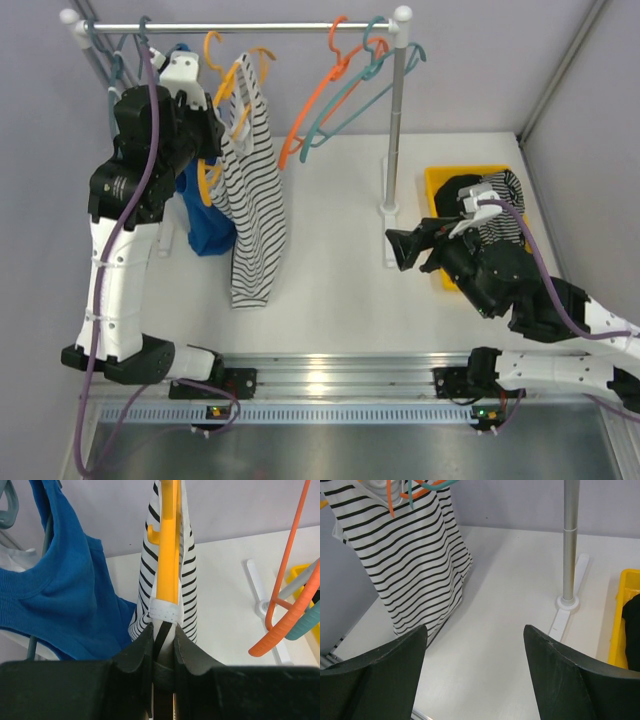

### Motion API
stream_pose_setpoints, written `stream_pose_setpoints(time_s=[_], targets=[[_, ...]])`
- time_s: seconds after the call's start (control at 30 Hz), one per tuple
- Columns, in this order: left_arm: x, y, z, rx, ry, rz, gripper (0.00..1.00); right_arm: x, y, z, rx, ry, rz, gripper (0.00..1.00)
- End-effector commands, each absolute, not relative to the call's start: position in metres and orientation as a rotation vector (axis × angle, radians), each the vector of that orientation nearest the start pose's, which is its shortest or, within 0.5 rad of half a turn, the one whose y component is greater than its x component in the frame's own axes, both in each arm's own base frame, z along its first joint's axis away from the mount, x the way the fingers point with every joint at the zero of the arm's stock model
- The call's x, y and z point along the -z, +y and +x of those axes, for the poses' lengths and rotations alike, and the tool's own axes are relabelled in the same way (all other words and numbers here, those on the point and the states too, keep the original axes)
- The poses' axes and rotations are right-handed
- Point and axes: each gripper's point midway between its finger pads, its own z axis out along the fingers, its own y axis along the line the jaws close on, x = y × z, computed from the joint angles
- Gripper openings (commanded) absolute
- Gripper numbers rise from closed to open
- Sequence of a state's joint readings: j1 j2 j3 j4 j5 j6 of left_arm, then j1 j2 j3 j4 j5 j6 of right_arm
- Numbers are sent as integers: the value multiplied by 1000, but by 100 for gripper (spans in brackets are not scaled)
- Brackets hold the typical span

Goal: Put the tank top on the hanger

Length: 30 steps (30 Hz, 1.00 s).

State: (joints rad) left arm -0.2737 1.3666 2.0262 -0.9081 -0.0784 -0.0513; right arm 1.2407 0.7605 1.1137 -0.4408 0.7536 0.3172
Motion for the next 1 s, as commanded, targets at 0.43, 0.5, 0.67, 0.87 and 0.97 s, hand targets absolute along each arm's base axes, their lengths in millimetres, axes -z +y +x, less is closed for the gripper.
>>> stream_pose_setpoints(time_s=[0.43,0.5,0.67,0.87,0.97], targets=[[-521,-73,374,144,1681,74,0,-407,193,179,-625,1612,-190,77],[-521,-69,382,135,1680,63,0,-408,192,179,-629,1611,-187,77],[-524,-51,393,137,1667,33,0,-407,191,178,-625,1619,-194,77],[-520,-47,408,182,1664,71,0,-406,188,176,-629,1624,-190,77],[-514,-47,416,187,1678,78,0,-405,188,176,-628,1626,-190,77]])
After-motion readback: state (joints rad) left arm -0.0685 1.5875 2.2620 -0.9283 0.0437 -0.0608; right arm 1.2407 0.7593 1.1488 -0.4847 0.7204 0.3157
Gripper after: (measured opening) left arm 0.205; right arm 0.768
